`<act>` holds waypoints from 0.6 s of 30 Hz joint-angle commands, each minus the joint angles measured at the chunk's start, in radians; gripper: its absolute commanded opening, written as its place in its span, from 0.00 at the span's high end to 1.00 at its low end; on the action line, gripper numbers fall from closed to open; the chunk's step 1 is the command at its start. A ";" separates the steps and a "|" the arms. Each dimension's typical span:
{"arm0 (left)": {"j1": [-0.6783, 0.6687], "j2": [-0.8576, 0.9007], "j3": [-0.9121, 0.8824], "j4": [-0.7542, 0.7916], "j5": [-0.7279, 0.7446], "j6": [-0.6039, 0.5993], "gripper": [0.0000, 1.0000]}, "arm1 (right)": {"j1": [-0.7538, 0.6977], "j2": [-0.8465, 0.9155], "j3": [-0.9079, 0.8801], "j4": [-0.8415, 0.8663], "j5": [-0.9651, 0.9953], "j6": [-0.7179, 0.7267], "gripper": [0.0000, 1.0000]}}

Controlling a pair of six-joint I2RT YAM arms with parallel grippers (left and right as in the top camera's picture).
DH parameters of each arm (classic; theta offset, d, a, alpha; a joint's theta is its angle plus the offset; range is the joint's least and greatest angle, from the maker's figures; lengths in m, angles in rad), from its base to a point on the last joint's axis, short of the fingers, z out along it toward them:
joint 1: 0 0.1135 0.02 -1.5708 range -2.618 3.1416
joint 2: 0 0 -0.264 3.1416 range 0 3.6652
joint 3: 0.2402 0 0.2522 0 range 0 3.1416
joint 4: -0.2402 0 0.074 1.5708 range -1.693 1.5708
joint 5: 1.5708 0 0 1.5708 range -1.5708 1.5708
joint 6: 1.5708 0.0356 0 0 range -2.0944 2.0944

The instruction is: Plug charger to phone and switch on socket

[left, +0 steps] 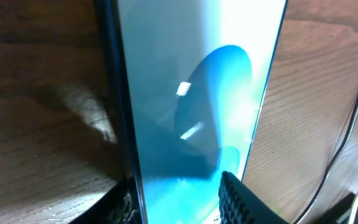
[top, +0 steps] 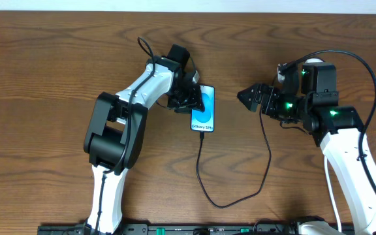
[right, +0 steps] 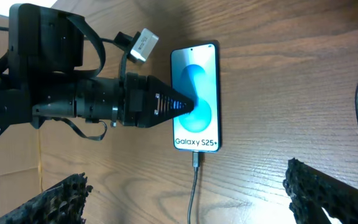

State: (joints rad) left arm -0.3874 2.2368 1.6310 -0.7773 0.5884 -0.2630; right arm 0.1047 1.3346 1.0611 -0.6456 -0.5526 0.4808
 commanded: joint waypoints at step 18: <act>0.006 -0.106 -0.008 -0.035 -0.346 -0.030 0.29 | -0.006 -0.012 0.009 -0.101 0.014 -0.138 0.01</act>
State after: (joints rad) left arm -0.3878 2.1983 1.6310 -0.8017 0.4362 -0.2749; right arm 0.1047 1.3346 1.0611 -0.7414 -0.5453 0.3813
